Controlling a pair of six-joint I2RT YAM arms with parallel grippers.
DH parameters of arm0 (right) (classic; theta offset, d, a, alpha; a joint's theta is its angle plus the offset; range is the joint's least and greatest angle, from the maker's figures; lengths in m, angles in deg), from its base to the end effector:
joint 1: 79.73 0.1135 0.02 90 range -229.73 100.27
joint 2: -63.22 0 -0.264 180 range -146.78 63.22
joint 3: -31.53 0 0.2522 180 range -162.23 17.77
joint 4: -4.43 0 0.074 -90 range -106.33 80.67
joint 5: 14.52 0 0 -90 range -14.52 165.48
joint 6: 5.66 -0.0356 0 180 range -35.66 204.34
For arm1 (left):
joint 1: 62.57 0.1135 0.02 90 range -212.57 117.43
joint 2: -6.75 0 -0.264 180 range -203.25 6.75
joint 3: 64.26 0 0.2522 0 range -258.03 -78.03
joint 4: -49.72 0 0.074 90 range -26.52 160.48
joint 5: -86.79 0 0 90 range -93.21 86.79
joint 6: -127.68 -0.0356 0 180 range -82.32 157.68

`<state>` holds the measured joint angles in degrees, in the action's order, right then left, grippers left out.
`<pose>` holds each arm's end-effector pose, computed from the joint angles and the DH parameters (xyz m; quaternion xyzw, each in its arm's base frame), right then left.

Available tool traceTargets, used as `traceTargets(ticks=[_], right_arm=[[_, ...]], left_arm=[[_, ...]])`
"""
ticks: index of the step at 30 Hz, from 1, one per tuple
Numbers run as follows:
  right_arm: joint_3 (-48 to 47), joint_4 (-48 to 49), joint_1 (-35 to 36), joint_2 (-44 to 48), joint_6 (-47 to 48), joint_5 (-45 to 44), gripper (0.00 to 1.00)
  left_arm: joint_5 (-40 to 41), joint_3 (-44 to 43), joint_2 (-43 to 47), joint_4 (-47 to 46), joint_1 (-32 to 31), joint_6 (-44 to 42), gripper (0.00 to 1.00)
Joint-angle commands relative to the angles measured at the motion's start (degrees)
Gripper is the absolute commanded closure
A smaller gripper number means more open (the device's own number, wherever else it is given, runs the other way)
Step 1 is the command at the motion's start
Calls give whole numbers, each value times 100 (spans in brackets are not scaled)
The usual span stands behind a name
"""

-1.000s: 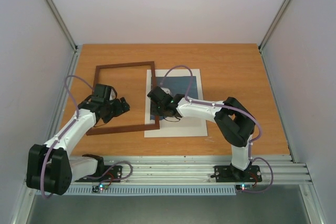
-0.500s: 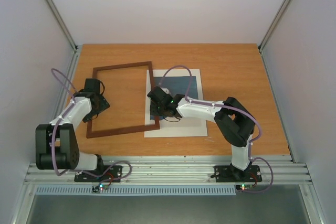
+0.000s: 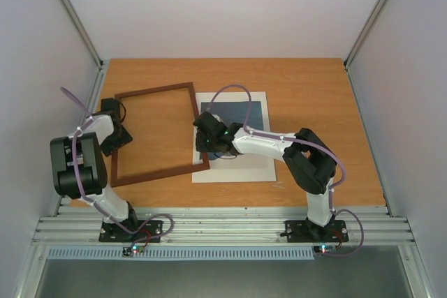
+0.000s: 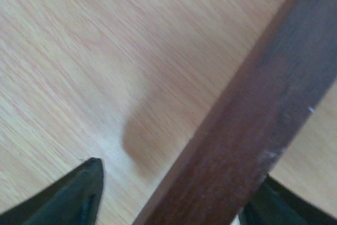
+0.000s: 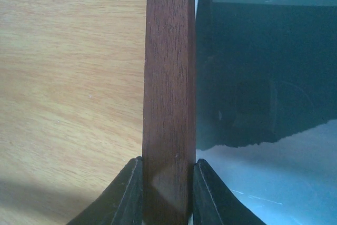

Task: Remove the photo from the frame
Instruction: Place the photo frame item at the center of the board.

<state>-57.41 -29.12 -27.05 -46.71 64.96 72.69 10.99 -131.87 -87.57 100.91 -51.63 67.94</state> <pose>0.2493 0.3242 0.1821 -0.2657 0.9144 0.1603 0.2598 0.2810 0.0632 0.1573 -0.3594 0.9191 0.1036 0.1237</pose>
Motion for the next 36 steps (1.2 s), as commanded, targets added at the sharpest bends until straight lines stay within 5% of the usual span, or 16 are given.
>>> traceTargets(ticks=[1, 4, 14, 18, 23, 28, 36], right_arm=[[-480, 389, 40, -213, 4, 409, 99], [-659, 239, 40, -365, 37, 496, 99], [-1459, -270, 132, -831, 267, 745, 79], [-1551, -539, 130, -717, 540, 678, 56], [-1405, -929, 116, -358, 1184, 783, 39], [-554, -1099, -42, 348, 1504, 641, 33], [894, -1024, -709, 1659, 1701, 500, 27]], left_arm=[[-142, -411, -164, -215, 264, -220, 40], [-242, -609, -356, -182, 455, -335, 62], [-85, -1406, -1089, 77, 642, -792, 79], [188, -1496, -1239, 98, 654, -952, 80], [641, -1616, -1420, 296, 673, -1080, 82], [791, -1682, -1589, 391, 680, -1059, 79], [793, -1522, -1334, 445, 678, -887, 59]])
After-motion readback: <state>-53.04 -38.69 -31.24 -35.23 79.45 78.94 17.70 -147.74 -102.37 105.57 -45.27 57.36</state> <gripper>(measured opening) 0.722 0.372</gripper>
